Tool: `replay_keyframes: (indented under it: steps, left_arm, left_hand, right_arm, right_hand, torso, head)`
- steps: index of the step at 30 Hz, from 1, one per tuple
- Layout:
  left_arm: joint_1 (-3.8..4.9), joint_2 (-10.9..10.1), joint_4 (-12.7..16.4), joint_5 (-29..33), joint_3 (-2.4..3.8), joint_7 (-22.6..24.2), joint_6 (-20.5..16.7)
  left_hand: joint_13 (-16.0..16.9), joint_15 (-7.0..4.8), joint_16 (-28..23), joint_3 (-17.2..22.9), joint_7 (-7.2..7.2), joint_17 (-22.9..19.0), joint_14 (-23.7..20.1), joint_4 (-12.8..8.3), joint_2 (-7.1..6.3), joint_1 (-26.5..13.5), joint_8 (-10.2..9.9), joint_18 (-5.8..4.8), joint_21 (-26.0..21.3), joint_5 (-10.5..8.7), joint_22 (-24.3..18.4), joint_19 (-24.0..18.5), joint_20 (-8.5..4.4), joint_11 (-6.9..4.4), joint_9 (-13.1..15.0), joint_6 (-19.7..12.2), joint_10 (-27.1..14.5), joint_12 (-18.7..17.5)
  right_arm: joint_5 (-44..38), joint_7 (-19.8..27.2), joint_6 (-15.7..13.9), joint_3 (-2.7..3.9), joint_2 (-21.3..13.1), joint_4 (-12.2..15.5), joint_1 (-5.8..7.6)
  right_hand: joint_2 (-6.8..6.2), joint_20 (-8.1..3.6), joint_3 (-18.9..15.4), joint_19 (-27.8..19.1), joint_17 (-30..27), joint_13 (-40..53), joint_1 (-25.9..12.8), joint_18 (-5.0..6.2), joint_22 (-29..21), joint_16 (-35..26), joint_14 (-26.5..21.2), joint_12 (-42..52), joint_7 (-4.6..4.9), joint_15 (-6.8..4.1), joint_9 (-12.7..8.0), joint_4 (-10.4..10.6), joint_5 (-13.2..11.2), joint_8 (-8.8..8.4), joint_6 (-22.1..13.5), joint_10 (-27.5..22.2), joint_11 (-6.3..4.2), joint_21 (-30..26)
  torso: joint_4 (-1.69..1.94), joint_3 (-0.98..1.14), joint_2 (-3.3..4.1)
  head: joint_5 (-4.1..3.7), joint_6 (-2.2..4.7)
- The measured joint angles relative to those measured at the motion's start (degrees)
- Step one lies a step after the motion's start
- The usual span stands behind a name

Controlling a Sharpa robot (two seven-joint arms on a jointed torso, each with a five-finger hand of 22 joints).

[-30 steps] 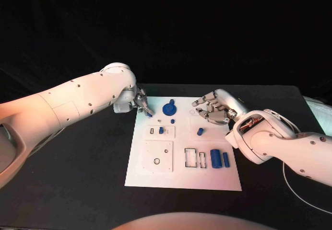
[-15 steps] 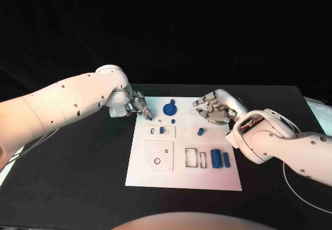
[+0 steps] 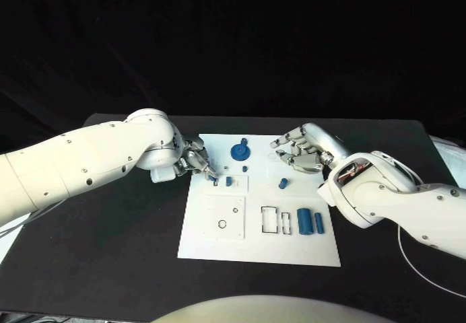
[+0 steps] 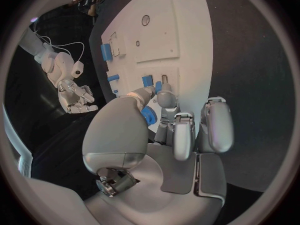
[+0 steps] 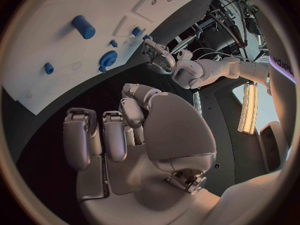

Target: Assemble the parts on the task board

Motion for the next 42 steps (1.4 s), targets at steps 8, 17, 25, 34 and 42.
replay_keyframes:
  steps: [8, 17, 25, 34, 42]
  left_arm:
    - [-0.80, -0.23, 0.61, -4.59, -0.06, 1.19, -1.36]
    - [-1.39, 0.55, 0.44, -6.82, -0.02, 1.71, -1.87]
    - [-1.52, 0.98, 0.42, -7.46, 0.06, 1.90, -1.63]
    - [-1.61, 0.97, 0.48, -7.67, 0.06, 1.79, -0.53]
    - [-1.65, 0.86, 0.66, -7.95, 0.05, 1.09, 0.30]
  left_hand:
    - [0.43, 0.00, 0.00, 0.76, -0.09, -0.01, 0.00, -0.44, -0.31, -0.31, 0.00, 0.00, 0.00, 0.86, 0.00, 0.00, 0.00, -0.24, 0.00, 0.29, 0.26, 0.00]
    - [0.65, 0.00, 0.00, 1.25, -0.11, -0.01, 0.00, -0.92, -0.83, -0.83, 0.00, 0.00, 0.00, 1.14, 0.00, 0.00, 0.00, -0.05, 0.00, 0.50, 0.46, 0.28]
    - [0.74, 0.00, 0.00, 1.59, -0.09, -0.02, 0.00, -1.27, -0.83, -1.25, 0.00, 0.01, 0.00, 1.15, 0.00, 0.00, 0.00, -0.05, -0.01, 0.51, 0.46, 0.27]
    - [1.04, 0.00, 0.00, 1.67, 0.01, -0.02, -0.01, -1.35, -0.83, -1.24, 0.00, 0.00, 0.23, 1.54, 0.04, 0.00, 0.00, -0.25, 0.03, 0.60, 0.67, 0.66]
    - [2.13, 0.00, 0.00, 1.69, -0.28, -0.03, -0.01, -1.38, -0.99, -2.18, 0.39, 0.00, 0.45, 6.17, 0.04, 0.16, -0.16, -0.56, 0.11, 0.93, 1.39, 1.33]
  right_arm:
    - [0.01, 0.03, 0.07, 0.00, 0.01, -0.01, -0.02]
    - [0.02, 0.06, 0.12, -0.01, 0.03, -0.02, -0.03]
    - [0.05, 0.08, 0.23, -0.01, 0.04, 0.05, -0.03]
    - [0.07, 0.09, 0.38, -0.02, -0.02, 0.06, -0.03]
    - [0.08, 0.10, 0.46, -0.02, -0.04, 0.06, -0.03]
  right_hand:
    - [0.00, 0.00, 0.00, 0.00, 0.00, 0.00, 0.00, 0.00, 0.00, 0.00, 0.00, 0.00, 0.00, 0.00, 0.00, 0.00, 0.00, 0.00, 0.00, 0.00, 0.00, 0.00]
    - [0.00, 0.00, 0.00, 0.00, -0.01, 0.00, 0.00, 0.00, -0.01, 0.00, 0.00, 0.00, 0.00, 0.00, 0.00, 0.00, 0.00, 0.00, 0.00, 0.00, 0.00, 0.00]
    - [0.00, 0.00, 0.00, 0.00, -0.01, 0.00, 0.00, 0.00, -0.01, 0.00, 0.00, 0.00, 0.00, 0.00, 0.00, 0.00, 0.00, 0.00, 0.00, 0.00, 0.00, 0.00]
    - [0.00, 0.00, 0.00, 0.00, -0.02, 0.00, 0.00, 0.01, -0.02, 0.00, 0.00, 0.00, 0.00, 0.00, 0.00, 0.00, 0.23, 0.00, 0.00, 0.00, 0.00, -0.24]
    - [0.00, 0.00, 0.00, 0.00, 0.03, 0.00, 0.00, 0.01, -0.03, 0.00, 0.00, 0.00, 0.00, 0.00, 0.00, 0.00, 0.23, 0.00, 0.00, 0.00, 0.00, -0.24]
  torso:
    - [-0.02, -0.03, -0.01]
    - [-0.09, 0.02, 0.04]
    - [-0.09, 0.04, 0.07]
    - [-0.06, 0.04, 0.03]
    - [-0.05, 0.02, 0.01]
  head:
    - [0.21, -0.10]
    - [0.18, -0.34]
    - [0.18, -0.62]
    - [0.08, -0.75]
    - [0.09, -0.82]
